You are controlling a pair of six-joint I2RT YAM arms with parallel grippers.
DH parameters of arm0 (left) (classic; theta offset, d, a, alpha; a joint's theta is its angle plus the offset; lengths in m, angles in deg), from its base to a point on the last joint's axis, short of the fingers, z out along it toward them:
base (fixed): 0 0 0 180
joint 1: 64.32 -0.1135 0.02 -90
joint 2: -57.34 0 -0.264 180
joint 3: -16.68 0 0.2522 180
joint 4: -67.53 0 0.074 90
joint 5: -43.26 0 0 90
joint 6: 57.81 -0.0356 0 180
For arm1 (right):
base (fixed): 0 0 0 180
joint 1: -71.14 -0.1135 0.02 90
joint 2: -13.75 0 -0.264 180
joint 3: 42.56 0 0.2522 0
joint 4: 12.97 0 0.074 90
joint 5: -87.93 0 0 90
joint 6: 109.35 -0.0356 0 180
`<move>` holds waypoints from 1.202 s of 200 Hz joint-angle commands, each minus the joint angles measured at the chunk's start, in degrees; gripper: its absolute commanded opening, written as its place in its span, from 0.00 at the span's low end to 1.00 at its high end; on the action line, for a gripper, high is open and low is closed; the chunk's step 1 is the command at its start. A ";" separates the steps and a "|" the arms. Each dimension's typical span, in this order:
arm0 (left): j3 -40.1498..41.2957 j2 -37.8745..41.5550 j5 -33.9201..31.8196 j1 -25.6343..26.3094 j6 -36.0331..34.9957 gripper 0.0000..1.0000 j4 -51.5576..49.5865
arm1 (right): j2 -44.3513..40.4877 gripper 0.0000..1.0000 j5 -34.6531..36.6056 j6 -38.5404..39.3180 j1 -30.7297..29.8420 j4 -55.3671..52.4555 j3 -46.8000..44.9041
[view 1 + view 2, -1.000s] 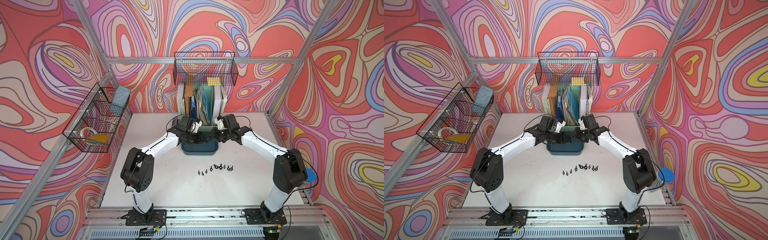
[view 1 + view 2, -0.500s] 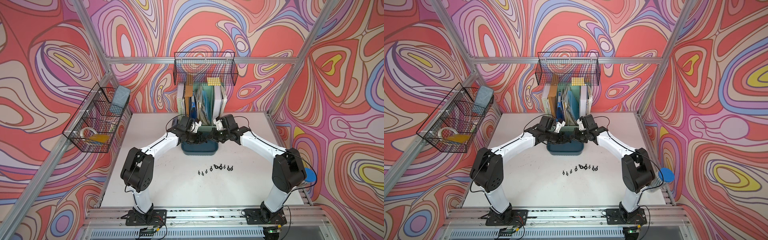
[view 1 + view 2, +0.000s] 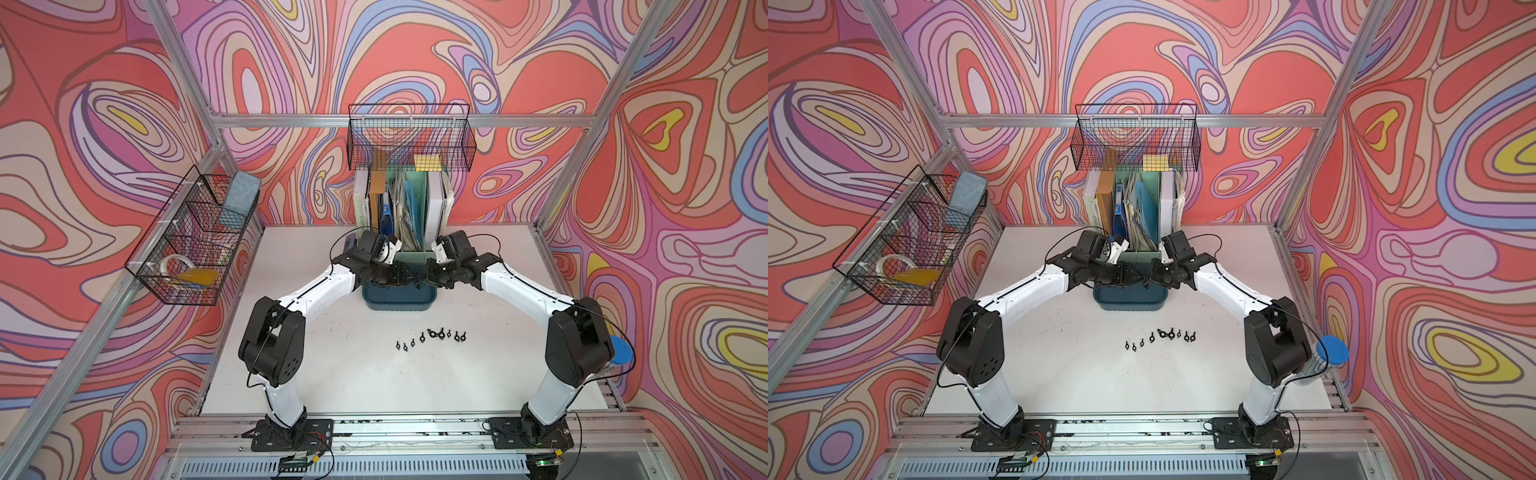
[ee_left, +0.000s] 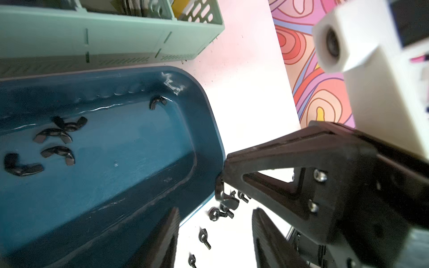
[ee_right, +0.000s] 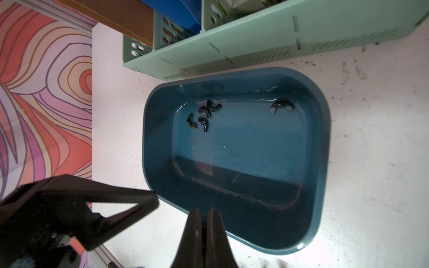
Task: Take out the wing nut from the storage box
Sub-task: Place the wing nut at the center of the board.
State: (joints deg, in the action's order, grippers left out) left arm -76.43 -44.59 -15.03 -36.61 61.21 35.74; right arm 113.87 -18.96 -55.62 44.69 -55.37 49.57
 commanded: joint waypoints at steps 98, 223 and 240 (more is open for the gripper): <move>1.22 3.85 -4.75 -4.14 -1.54 0.99 -2.27 | -10.32 0.00 22.36 0.43 1.27 -20.95 -9.47; 0.87 3.45 -5.23 -4.16 -1.36 0.99 -2.57 | -7.43 0.00 25.69 -1.03 2.36 -22.23 -18.26; 0.87 3.38 -5.19 -4.18 -1.25 0.99 -2.72 | -6.48 0.00 25.56 -0.91 2.38 -21.30 -18.68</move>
State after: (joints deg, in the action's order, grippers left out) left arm -75.54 -42.26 -19.95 -40.42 60.68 34.54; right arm 105.72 6.05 -56.00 46.74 -78.36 31.76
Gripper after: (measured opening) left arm 0.987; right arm 0.067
